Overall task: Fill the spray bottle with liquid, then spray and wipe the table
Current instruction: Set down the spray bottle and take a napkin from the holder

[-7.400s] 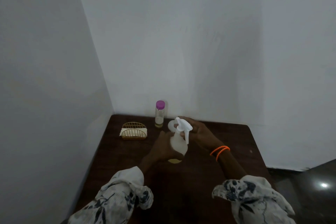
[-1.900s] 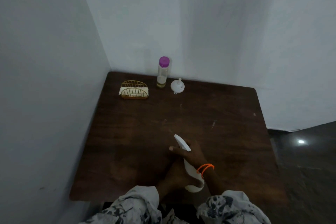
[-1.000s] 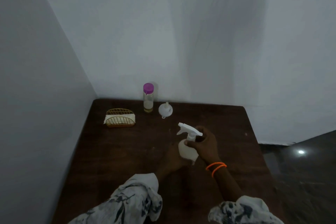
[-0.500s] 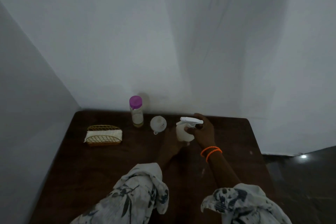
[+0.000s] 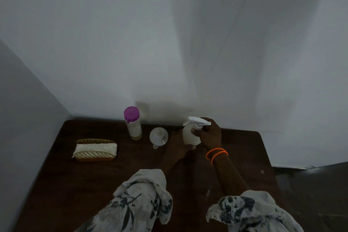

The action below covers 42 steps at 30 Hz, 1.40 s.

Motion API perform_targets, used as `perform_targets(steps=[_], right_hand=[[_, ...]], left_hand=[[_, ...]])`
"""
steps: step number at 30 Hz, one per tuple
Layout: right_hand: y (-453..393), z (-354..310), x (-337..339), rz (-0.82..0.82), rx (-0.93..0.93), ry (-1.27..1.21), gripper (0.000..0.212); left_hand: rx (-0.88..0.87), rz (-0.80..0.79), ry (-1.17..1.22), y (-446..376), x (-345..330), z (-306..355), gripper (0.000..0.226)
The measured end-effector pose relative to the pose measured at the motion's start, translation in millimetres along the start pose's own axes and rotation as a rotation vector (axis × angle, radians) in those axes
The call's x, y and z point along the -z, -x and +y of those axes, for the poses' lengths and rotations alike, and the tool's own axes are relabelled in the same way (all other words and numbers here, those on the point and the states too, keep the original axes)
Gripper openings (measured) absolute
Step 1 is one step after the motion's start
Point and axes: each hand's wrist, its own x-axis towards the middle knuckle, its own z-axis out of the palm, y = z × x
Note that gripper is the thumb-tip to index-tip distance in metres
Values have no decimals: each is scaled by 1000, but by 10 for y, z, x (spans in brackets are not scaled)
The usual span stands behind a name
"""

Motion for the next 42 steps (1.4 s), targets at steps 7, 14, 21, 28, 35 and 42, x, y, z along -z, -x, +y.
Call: perform_targets(steps=[7,14,21,28,35,42], right_hand=[[106,68,-64,58,15,-1,77],[911,135,-704,106,-456,-313,29],[1409,-243,-1826,-401,-576,-265,9],[1300,-489,-2500,-417,-390,-16,7],[1308,-435,-2579,-404,-392,10,5],[1302,-467,-2579,-396,-408,28,7]], left_hand=[[11,174,203,221,99,-63,45],[28,661,284,883,822,-614,21],[253,987,180,1302,2164,-1570,16],[706,485,258,1338,2647,-2216,40],[692,460,342,1251,2660,-2243,31],[758,457,464,1210,2721,-2211,29]])
